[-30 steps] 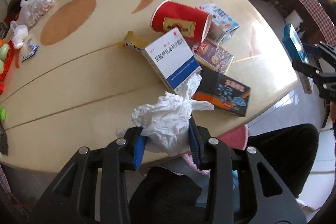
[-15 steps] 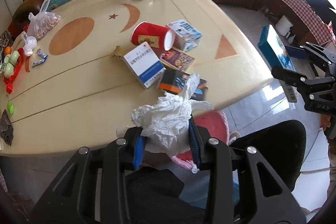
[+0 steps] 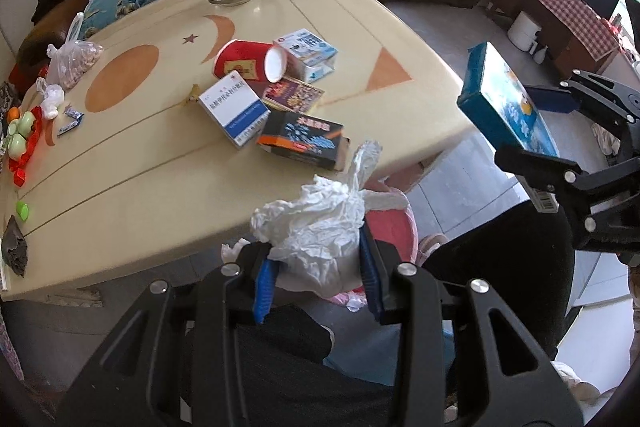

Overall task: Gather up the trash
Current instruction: 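Carry the plastic bag and blue-white box with both tools over the pink bin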

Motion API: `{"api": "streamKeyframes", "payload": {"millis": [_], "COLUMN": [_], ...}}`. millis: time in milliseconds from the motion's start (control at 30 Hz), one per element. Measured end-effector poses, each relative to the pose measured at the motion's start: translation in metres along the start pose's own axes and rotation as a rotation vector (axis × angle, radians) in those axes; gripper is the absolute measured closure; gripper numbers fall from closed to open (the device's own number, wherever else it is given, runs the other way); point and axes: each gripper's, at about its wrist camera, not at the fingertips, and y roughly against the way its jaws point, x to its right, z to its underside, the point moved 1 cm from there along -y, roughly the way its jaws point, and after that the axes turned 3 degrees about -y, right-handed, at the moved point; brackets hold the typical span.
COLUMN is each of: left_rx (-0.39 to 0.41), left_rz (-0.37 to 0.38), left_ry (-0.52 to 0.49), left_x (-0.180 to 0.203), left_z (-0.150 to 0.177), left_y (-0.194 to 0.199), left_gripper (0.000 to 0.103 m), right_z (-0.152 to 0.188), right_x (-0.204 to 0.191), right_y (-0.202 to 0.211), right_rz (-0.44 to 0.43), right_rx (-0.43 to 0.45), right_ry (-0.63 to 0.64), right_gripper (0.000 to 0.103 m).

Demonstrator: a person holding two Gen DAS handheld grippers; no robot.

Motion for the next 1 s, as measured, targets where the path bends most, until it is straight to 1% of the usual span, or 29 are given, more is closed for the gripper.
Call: {"api": "streamKeyframes", "payload": {"millis": [200, 367, 567, 733, 800, 1000], "left_rx": [-0.007, -0.018, -0.041, -0.061, -0.063, -0.083], "left_rz": [-0.002, 0.031, 0.051, 0.046, 0.033, 0.034], "left_ry": [-0.006, 0.013, 0.024, 0.023, 0.013, 0.001], "left_x": [0.013, 0.02, 0.027, 0.032, 0.036, 0.044], "left_z": [0.011, 0.021, 0.033, 0.041, 0.043, 0.048], "left_y": [-0.005, -0.016, -0.036, -0.051, -0.056, -0.073], "left_gripper": [0.067, 0.067, 0.067, 0.067, 0.067, 0.067], "right_z": [0.013, 0.024, 0.038, 0.048, 0.052, 0.063], "right_x": [-0.01, -0.015, -0.017, -0.014, -0.013, -0.01], "right_y": [0.003, -0.004, -0.019, -0.031, -0.036, -0.053], "right_rz": [-0.005, -0.02, -0.04, -0.049, -0.047, -0.052], "right_rx": [-0.012, -0.031, -0.061, -0.078, -0.083, -0.106], "right_ry": [0.008, 0.001, -0.021, -0.044, -0.05, -0.07], "right_gripper": [0.043, 0.043, 0.043, 0.043, 0.043, 0.043]}}
